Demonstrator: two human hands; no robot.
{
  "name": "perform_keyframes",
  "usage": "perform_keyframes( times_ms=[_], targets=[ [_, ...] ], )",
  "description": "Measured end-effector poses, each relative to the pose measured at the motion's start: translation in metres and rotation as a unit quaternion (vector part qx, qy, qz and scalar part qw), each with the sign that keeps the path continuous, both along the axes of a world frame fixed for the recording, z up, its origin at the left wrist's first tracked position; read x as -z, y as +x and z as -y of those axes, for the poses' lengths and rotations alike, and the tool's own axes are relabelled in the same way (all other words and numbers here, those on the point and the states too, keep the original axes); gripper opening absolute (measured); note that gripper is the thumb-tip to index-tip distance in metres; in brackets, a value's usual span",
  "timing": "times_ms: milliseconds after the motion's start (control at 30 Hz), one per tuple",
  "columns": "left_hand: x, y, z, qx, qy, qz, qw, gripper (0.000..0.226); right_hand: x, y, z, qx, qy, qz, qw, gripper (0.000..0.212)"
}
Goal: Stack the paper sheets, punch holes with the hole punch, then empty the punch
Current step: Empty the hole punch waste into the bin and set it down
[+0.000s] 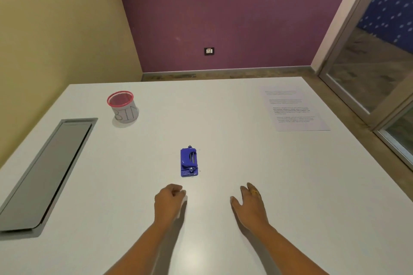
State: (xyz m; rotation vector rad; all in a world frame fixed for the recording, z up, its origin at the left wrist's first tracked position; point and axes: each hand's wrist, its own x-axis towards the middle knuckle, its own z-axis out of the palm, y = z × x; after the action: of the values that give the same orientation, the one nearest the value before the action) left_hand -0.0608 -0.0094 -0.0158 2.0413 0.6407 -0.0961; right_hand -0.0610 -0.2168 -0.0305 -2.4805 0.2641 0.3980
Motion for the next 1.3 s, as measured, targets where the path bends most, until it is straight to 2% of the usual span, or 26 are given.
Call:
perform_keyframes(
  times_ms=[100, 200, 400, 500, 567, 733, 833, 1000, 1133, 1300],
  targets=[
    [-0.01, 0.021, -0.012, -0.034, -0.048, 0.008, 0.998, 0.009, 0.001, 0.0, -0.018, -0.016, 0.007, 0.0, 1.0, 0.058],
    [-0.021, 0.049, -0.014, -0.069, -0.075, 0.015, 0.995, 0.022, 0.006, 0.002, -0.032, -0.025, 0.026, 0.002, 0.999, 0.057],
    [-0.024, 0.091, -0.004, -0.064, -0.056, -0.012, 0.996, 0.036, 0.012, 0.006, -0.042, -0.023, 0.034, 0.017, 0.999, 0.055],
    [-0.018, 0.099, -0.008, -0.075, -0.075, -0.046, 0.993, 0.024, 0.011, 0.01, -0.045, -0.005, 0.041, 0.02, 0.999, 0.052],
    [-0.016, 0.101, -0.01, -0.078, -0.111, -0.043, 0.99, 0.015, 0.011, 0.014, -0.045, -0.003, 0.045, 0.021, 0.999, 0.051],
    [-0.012, 0.099, -0.016, -0.072, -0.215, -0.032, 0.973, 0.026, 0.01, 0.02, -0.047, -0.002, 0.051, 0.026, 0.998, 0.05],
    [-0.01, 0.095, -0.024, -0.086, -0.278, -0.035, 0.956, 0.015, 0.01, 0.021, -0.047, 0.005, 0.054, 0.029, 0.998, 0.049],
    [-0.004, 0.09, -0.029, -0.082, -0.268, -0.05, 0.959, 0.003, 0.011, 0.019, -0.046, 0.009, 0.06, 0.037, 0.997, 0.046],
    [-0.004, 0.09, -0.028, -0.08, -0.281, -0.042, 0.956, 0.01, 0.01, 0.019, -0.046, 0.009, 0.058, 0.035, 0.998, 0.046],
    [-0.003, 0.087, -0.026, -0.07, -0.251, -0.042, 0.964, 0.012, 0.008, 0.019, -0.045, 0.012, 0.071, 0.037, 0.997, 0.044]
  ],
)
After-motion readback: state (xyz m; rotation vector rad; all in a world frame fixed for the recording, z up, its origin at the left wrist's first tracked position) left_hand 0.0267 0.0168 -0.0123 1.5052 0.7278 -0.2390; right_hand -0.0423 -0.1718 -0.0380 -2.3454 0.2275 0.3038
